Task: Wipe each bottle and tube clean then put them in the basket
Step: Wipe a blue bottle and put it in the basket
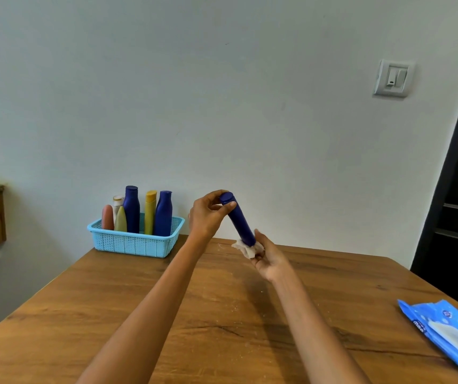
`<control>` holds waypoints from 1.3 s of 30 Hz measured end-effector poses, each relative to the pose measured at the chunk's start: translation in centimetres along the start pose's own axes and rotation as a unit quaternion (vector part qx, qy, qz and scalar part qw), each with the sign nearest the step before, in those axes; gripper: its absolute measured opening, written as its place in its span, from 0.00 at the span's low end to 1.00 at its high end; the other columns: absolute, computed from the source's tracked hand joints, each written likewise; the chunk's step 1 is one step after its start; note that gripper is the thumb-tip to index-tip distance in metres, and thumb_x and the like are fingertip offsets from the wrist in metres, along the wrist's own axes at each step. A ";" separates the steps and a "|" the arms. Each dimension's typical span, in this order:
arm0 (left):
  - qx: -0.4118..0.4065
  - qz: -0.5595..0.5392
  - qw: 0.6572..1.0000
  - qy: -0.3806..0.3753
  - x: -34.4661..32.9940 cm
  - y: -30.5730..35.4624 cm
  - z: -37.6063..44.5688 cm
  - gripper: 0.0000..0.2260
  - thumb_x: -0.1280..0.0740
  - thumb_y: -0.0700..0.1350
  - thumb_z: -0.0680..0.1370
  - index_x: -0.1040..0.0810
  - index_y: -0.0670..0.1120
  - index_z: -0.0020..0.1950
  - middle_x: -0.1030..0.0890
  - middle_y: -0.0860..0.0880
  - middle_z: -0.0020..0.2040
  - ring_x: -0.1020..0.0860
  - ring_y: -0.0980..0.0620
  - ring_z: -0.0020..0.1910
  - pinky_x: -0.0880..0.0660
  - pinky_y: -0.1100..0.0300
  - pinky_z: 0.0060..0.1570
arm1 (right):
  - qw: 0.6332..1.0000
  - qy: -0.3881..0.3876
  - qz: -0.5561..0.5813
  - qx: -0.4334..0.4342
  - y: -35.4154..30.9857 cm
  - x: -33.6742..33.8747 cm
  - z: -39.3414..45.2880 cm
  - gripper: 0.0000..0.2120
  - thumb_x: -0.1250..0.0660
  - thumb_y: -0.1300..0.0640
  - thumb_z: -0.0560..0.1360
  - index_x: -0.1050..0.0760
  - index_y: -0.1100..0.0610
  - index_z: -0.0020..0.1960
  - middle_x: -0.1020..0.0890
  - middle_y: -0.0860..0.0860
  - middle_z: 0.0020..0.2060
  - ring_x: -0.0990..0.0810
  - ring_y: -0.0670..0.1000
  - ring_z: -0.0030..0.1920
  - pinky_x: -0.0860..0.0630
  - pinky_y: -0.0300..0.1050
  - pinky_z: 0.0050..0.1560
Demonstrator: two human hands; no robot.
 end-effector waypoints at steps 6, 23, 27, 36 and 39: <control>-0.018 0.002 1.000 0.019 0.7 0.5 0.3 0.15 0.29 0.45 0.73 0.23 0.47 0.60 0.21 0.53 0.48 0.22 0.53 0.49 0.23 0.54 0.54 | 0.997 0.001 -0.049 0.063 -0.4 -0.3 -0.1 0.18 0.30 0.67 0.70 0.26 0.62 0.59 0.21 0.61 0.57 0.19 0.58 0.52 0.19 0.43 0.40; -0.007 0.040 0.999 0.000 -0.3 -0.5 0.1 0.15 0.27 0.45 0.72 0.21 0.47 0.58 0.18 0.50 0.51 0.21 0.52 0.49 0.23 0.55 0.53 | 0.946 0.015 -0.206 0.252 -2.1 -4.5 -2.1 0.10 0.31 0.63 0.73 0.23 0.53 0.53 0.17 0.54 0.49 0.18 0.52 0.49 0.23 0.38 0.42; 0.018 0.043 0.999 -0.026 -0.6 -1.3 -0.2 0.14 0.27 0.44 0.72 0.21 0.45 0.57 0.18 0.48 0.51 0.21 0.51 0.51 0.25 0.56 0.56 | 0.961 0.024 -0.113 0.250 -2.5 -4.2 -1.7 0.10 0.31 0.66 0.72 0.21 0.53 0.48 0.18 0.54 0.49 0.21 0.54 0.48 0.23 0.47 0.49; 0.042 0.043 0.995 -0.078 -1.6 -2.6 -0.4 0.17 0.29 0.45 0.74 0.25 0.46 0.62 0.19 0.47 0.52 0.22 0.51 0.54 0.23 0.56 0.54 | 0.967 0.013 -0.114 0.227 -1.6 -3.2 -1.1 0.14 0.38 0.70 0.74 0.22 0.57 0.54 0.19 0.54 0.54 0.21 0.55 0.55 0.22 0.45 0.52; 0.034 0.043 0.995 -0.083 -1.4 -3.0 -0.5 0.17 0.30 0.44 0.74 0.26 0.50 0.62 0.20 0.49 0.52 0.22 0.52 0.54 0.21 0.53 0.52 | 0.966 -0.003 -0.139 0.216 -1.4 -3.5 -1.0 0.15 0.39 0.70 0.73 0.22 0.55 0.52 0.20 0.55 0.55 0.22 0.55 0.56 0.24 0.50 0.58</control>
Point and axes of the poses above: each hand's wrist, its own z-axis towards the middle knuckle, its own x-axis out of the back of the hand, y = z × x, the point moved 4 cm from there along z, towards the middle knuckle
